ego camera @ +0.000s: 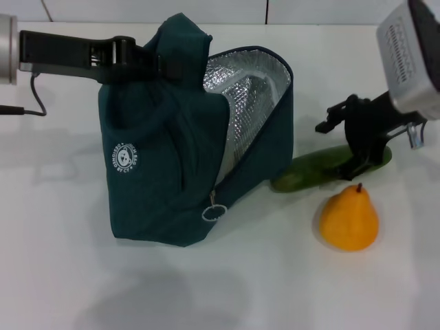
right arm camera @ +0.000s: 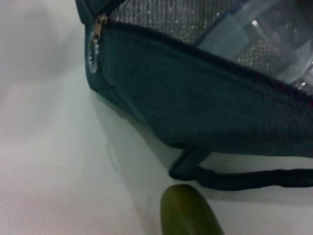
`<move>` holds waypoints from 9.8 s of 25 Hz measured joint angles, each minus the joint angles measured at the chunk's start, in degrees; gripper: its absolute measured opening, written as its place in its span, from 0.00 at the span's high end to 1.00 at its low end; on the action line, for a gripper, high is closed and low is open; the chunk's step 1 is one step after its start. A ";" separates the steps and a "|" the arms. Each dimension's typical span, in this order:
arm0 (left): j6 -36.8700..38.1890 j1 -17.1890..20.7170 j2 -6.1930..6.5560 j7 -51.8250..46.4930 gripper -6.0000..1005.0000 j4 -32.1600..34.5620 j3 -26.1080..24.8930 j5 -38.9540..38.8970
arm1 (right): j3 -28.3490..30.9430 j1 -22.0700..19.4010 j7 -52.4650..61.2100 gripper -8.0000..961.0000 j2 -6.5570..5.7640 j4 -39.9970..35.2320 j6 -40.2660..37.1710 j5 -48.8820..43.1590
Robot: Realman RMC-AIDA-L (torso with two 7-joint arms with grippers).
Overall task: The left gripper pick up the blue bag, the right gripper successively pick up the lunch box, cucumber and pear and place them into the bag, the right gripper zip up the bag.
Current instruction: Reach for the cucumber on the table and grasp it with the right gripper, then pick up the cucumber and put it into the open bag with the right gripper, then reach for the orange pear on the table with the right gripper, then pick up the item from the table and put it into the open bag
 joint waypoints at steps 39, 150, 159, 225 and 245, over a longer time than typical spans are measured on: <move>-0.08 -0.80 -0.09 0.56 0.96 0.00 0.27 0.39 | -0.09 -0.29 -0.04 0.20 0.73 7.51 8.27 -0.45; 1.15 -0.48 1.13 1.34 0.95 -3.61 -0.71 -0.84 | -28.33 -20.55 -12.43 0.27 0.68 19.11 1.42 99.10; 1.17 -0.05 0.83 1.30 0.95 -3.79 -0.88 -1.68 | -24.04 -33.21 -26.14 0.27 -3.99 20.32 -7.10 95.06; 0.43 0.42 1.72 2.51 0.96 -8.30 -0.87 -4.72 | -7.31 -13.47 -15.44 0.92 0.10 26.74 -13.61 88.15; 0.83 3.10 2.23 3.02 0.96 -9.76 -0.87 -6.64 | -26.99 -6.82 -14.13 0.89 1.56 22.43 0.44 91.92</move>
